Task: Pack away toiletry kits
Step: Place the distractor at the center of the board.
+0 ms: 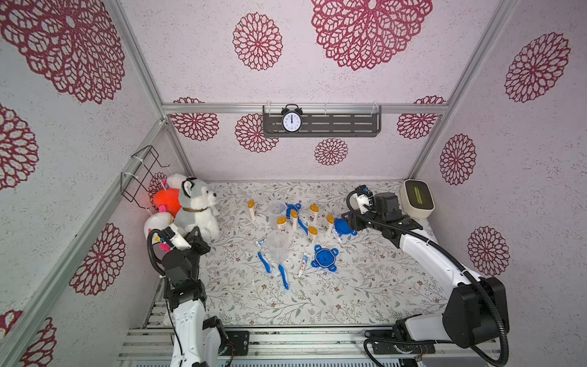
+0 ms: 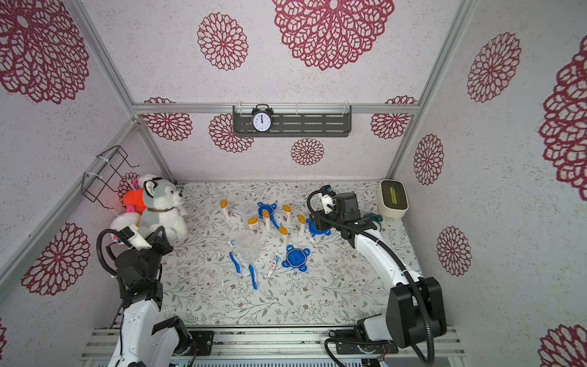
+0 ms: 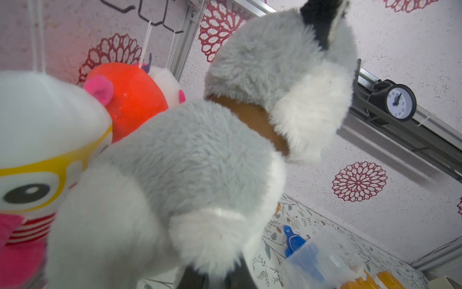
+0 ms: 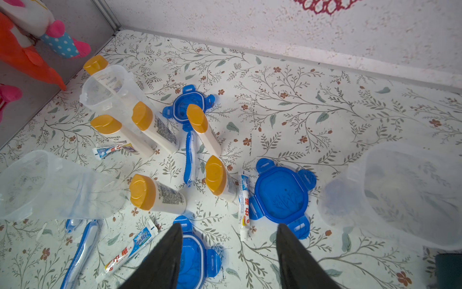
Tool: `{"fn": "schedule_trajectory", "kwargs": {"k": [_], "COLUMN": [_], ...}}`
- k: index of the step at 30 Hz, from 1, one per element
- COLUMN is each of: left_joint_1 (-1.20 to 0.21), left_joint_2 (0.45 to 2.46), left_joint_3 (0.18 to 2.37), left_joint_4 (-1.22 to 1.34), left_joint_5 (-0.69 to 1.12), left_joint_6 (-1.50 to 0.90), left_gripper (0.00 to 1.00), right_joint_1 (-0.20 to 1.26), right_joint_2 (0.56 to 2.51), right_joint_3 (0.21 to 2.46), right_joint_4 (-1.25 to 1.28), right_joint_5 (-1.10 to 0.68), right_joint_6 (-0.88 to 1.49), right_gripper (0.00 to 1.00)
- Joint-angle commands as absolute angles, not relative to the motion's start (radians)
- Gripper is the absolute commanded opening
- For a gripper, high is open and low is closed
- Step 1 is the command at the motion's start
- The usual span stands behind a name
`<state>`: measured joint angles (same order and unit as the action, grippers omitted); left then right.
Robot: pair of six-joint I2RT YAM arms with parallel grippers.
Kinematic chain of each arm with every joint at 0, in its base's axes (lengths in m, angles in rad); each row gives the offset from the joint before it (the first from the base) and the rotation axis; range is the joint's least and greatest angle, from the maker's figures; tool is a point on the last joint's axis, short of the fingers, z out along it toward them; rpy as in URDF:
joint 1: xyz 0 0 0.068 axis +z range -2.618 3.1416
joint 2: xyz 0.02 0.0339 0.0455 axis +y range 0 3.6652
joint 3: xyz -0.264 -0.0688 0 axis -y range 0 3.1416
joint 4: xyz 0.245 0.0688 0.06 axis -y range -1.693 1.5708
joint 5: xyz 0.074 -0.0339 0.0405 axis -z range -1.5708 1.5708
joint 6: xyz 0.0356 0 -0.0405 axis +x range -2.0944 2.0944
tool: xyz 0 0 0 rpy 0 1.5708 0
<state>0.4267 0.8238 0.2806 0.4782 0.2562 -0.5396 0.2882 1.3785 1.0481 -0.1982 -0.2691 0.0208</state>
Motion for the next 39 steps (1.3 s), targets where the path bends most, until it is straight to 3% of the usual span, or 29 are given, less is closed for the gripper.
{"fn": "schedule_trajectory", "kwargs": {"k": [1, 9, 15, 21, 39], "left_joint_1": [0.443, 0.479, 0.485, 0.403, 0.390], "left_joint_2": [0.926, 1.267, 1.371, 1.187, 1.187], "left_joint_3": [0.250, 0.279, 0.278, 0.398, 0.450], "left_joint_4": [0.842, 1.005, 1.032, 0.449, 0.067], "left_joint_5": [0.278, 0.205, 0.197, 0.013, -0.017], "left_joint_6": [-0.603, -0.595, -0.657, -0.516, -0.446], "left_gripper": [0.00, 0.00, 0.00, 0.00, 0.04], "right_joint_1": [0.280, 0.260, 0.238, 0.230, 0.221], "right_joint_2": [1.342, 1.310, 1.289, 1.299, 1.300], "right_joint_3": [1.052, 1.004, 0.982, 0.971, 0.964], "right_joint_4": [-0.172, -0.149, -0.142, -0.128, -0.112], "right_joint_5": [-0.297, -0.305, -0.325, -0.351, -0.375], "right_joint_6": [0.043, 0.049, 0.053, 0.065, 0.074], "right_gripper": [0.61, 0.61, 0.61, 0.61, 0.61]}}
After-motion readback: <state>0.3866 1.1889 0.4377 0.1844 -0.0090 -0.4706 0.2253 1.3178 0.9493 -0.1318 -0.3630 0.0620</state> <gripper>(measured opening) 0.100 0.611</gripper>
